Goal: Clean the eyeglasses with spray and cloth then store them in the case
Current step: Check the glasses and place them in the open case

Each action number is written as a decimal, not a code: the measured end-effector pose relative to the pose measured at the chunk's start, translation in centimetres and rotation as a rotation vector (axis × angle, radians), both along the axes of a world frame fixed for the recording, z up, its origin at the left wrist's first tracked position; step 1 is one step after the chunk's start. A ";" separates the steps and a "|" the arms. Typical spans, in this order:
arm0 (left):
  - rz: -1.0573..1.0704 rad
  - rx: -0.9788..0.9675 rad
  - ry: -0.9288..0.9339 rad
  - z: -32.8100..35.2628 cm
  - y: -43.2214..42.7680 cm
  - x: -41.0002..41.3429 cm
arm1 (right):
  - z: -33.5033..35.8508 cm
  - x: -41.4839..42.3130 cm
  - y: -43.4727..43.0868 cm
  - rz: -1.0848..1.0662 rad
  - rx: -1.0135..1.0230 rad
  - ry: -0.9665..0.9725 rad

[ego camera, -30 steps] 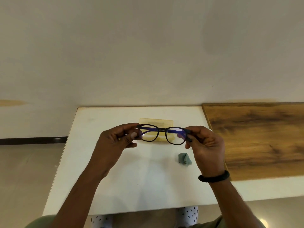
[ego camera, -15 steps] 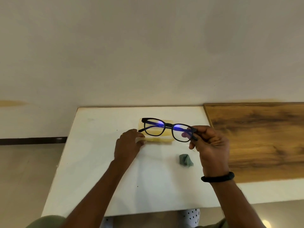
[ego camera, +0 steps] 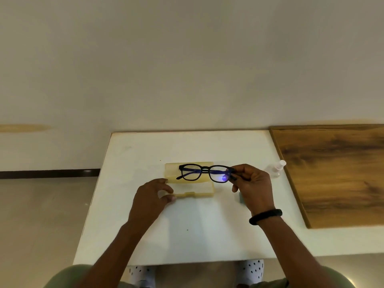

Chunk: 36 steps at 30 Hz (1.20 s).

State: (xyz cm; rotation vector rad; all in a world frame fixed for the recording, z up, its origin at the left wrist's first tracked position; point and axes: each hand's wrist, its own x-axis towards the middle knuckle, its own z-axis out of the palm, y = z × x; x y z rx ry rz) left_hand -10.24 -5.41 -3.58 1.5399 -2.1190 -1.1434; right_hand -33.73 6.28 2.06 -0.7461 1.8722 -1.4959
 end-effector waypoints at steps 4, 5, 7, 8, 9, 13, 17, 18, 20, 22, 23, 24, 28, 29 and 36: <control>-0.001 -0.024 -0.025 0.1 0.0 -0.5 | -1.8 0.3 -1.2 0.049 0.072 -0.029; 0.003 -0.028 -0.044 0.1 -0.1 -0.7 | -2.1 0.4 -1.4 0.063 0.091 -0.029; 0.018 -0.033 -0.049 0.0 -0.2 -1.0 | -2.9 0.4 -1.8 0.089 0.132 -0.018; 0.020 -0.043 -0.046 0.0 -0.2 -1.1 | -3.3 0.5 -1.9 0.101 0.150 -0.011; 0.021 -0.053 -0.045 -0.1 -0.3 -1.2 | -3.6 0.5 -2.0 0.109 0.164 -0.005; 0.024 -0.065 -0.053 -0.4 -0.6 -1.2 | -4.5 0.6 -2.3 0.093 0.186 0.007; 0.013 -0.069 -0.056 -0.6 -0.8 -1.1 | -5.1 0.6 -2.6 0.080 0.214 0.043; 0.011 -0.071 -0.058 -0.6 -0.8 -1.1 | -5.2 0.6 -2.7 0.081 0.217 0.043; 0.009 -0.073 -0.065 -0.7 -0.8 -1.1 | -5.4 0.8 -2.8 0.072 0.222 0.034; 0.009 -0.075 -0.071 -0.6 -0.8 -1.1 | -5.6 1.0 -3.0 0.075 0.228 0.060; 0.009 -0.076 -0.072 -0.6 -0.8 -1.1 | -5.7 1.1 -3.1 0.080 0.224 0.083; 0.009 -0.076 -0.073 -0.6 -0.8 -1.1 | -5.7 1.2 -3.2 0.084 0.217 0.109; 0.004 -0.086 -0.088 -0.6 -0.9 -1.3 | -5.7 1.5 -3.1 0.083 0.215 0.235; 0.004 -0.090 -0.092 -0.6 -0.9 -1.3 | -5.7 1.6 -3.1 0.068 0.208 0.261; -0.010 -0.104 -0.115 -0.6 -0.9 -1.4 | -7.1 0.8 -3.1 0.134 0.188 0.650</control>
